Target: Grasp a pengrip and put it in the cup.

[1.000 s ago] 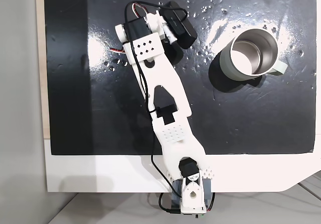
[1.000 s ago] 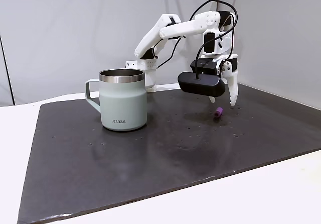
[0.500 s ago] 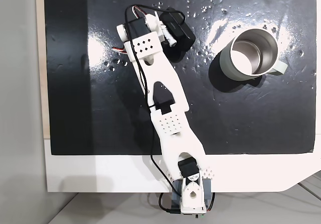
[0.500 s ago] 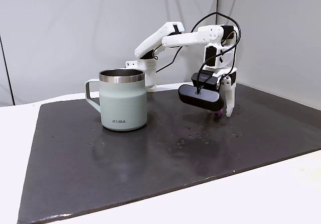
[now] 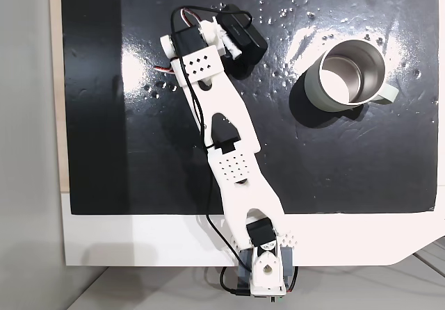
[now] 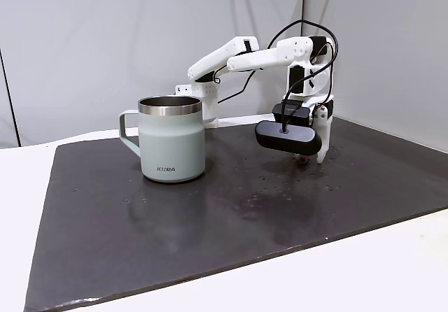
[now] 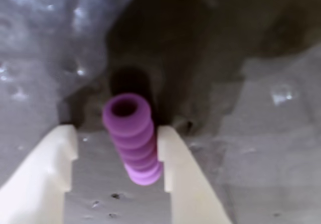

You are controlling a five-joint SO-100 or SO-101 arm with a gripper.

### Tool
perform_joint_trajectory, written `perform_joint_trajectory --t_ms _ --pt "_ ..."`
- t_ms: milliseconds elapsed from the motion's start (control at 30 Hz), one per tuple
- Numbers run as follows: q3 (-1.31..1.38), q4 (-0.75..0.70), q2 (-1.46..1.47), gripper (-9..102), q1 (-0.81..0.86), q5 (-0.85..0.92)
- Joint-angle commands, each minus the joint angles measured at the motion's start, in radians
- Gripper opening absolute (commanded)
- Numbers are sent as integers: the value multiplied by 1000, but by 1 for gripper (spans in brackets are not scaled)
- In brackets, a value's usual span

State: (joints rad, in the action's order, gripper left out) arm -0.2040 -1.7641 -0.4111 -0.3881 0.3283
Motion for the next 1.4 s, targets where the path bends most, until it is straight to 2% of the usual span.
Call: perform_joint_trajectory --t_ms 0,167,433,833,1167,1367 --pt "23 -32 11 12 -21 14" --pt "48 -43 37 0 -21 25" --pt "46 -51 -8 0 -18 23" --pt "-267 -48 -540 0 46 -52" --pt "-580 -61 -957 0 275 -92" --pt "-678 -63 -1108 0 463 -25"
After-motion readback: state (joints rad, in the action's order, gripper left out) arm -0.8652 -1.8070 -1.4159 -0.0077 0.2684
